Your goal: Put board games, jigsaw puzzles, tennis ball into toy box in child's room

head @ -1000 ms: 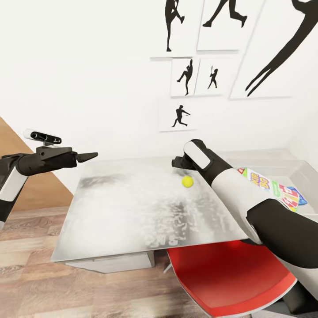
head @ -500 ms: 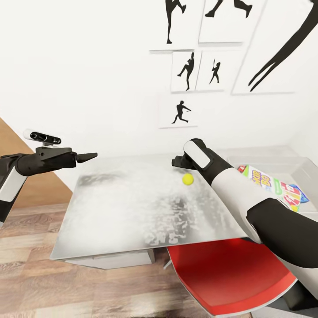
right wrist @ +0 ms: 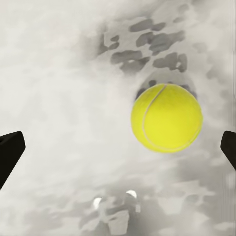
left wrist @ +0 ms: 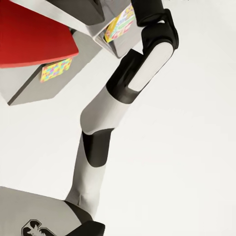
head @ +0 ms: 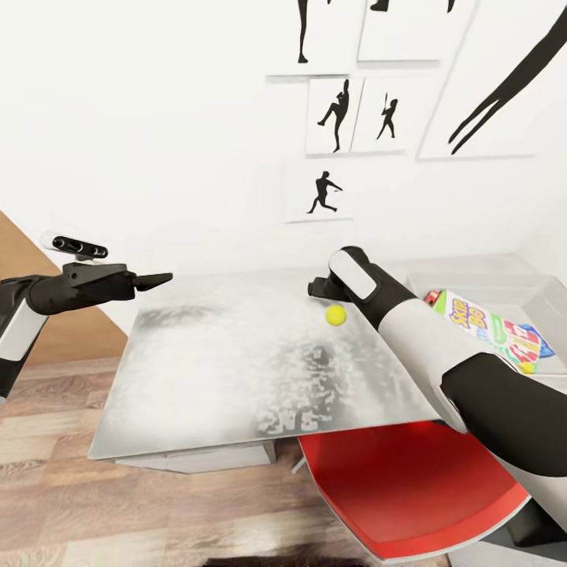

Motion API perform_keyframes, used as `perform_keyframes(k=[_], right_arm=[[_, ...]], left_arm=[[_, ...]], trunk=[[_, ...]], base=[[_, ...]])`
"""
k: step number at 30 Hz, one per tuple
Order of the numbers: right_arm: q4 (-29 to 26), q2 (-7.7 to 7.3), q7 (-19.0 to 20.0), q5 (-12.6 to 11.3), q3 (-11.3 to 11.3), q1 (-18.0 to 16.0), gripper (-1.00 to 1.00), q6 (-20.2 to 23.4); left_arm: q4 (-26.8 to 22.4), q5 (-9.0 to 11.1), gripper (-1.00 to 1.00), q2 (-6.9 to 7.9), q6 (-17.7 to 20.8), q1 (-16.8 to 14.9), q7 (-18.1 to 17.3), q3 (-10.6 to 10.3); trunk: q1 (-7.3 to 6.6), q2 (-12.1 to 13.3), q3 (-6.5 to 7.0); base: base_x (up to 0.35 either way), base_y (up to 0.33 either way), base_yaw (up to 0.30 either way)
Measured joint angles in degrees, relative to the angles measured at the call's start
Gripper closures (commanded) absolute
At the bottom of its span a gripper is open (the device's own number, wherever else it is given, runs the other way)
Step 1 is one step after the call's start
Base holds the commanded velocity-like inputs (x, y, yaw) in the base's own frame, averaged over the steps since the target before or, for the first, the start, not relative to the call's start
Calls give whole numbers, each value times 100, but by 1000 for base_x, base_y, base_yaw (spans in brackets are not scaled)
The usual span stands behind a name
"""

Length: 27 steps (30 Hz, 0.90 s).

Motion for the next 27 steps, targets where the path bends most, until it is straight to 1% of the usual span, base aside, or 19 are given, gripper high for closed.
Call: perform_keyframes(k=[2, 5, 9, 27], right_arm=[[-2, -31, 0, -2, -1, -1, -100, 0], [-2, -124, 1, -1, -2, -1, -100, 1], [-1, -183, 3, -5, -3, -1, -100, 0], [1, -193, 0, -6, -3, -2, -100, -1]], left_arm=[[6, 3, -100, 0, 0, 2, 0, 7], [13, 4, -100, 0, 0, 5, 0, 18], [27, 0, -100, 0, 0, 6, 0, 19], [34, -2, -100, -8, 0, 7, 0, 11]], trunk=[[0, 0, -19], [0, 0, -47], [0, 0, -85], [0, 0, -255]], base=[[0, 0, 0], [0, 0, 0], [0, 0, 0], [0, 0, 0]])
